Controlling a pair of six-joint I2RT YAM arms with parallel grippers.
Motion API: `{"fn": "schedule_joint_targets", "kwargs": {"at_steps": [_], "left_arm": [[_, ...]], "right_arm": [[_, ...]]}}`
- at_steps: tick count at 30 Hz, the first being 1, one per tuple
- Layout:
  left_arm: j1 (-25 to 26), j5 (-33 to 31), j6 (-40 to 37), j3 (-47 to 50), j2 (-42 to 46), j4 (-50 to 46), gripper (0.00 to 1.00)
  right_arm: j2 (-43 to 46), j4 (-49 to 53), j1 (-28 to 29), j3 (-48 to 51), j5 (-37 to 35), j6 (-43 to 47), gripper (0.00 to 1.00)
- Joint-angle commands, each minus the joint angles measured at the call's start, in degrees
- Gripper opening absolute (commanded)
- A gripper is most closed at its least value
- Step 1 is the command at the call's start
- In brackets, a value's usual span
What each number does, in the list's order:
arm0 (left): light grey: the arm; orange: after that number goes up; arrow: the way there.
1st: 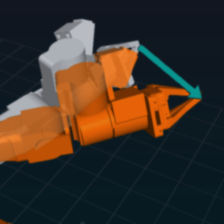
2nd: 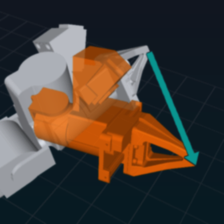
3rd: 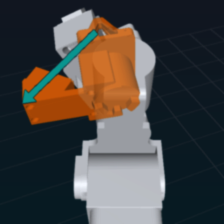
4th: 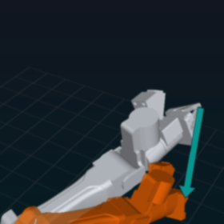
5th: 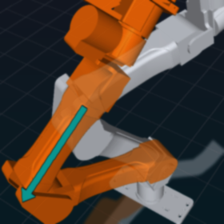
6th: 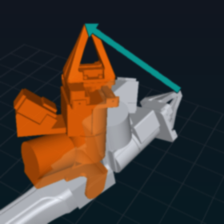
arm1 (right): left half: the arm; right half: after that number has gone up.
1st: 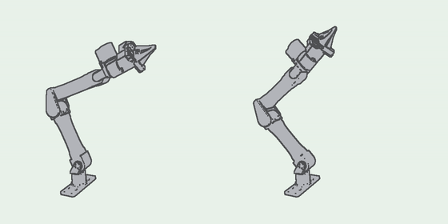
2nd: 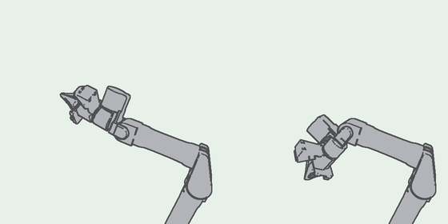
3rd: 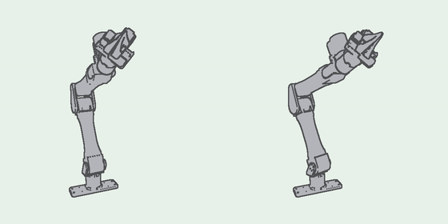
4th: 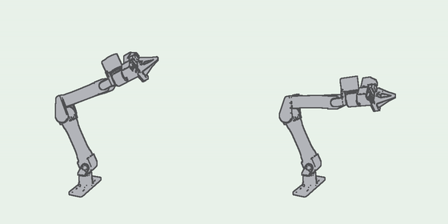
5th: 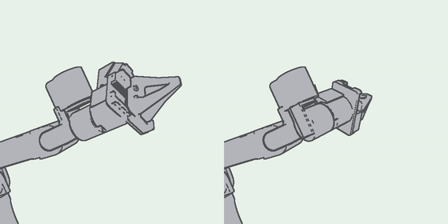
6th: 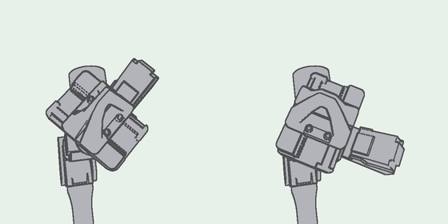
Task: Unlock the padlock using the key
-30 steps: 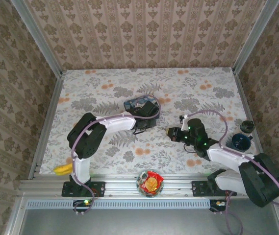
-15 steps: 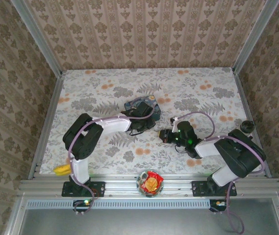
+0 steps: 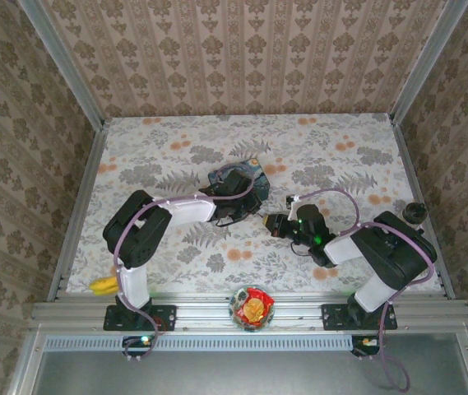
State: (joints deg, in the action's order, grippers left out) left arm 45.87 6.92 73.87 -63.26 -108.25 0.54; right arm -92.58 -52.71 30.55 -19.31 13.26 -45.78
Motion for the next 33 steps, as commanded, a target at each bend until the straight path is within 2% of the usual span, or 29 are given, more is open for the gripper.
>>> {"fn": "schedule_joint_targets", "kwargs": {"at_steps": [1,33], "left_arm": [[-0.71,1.17,2.68,0.47,1.25,3.05,0.00],[-1.48,5.11,6.05,1.22,-0.65,5.48,0.00]], "right_arm": [[-0.85,-2.80,0.30,0.76,-2.18,-0.71,0.00],[-4.47,-9.05,0.30,0.33,-5.46,-1.55,0.00]]}}
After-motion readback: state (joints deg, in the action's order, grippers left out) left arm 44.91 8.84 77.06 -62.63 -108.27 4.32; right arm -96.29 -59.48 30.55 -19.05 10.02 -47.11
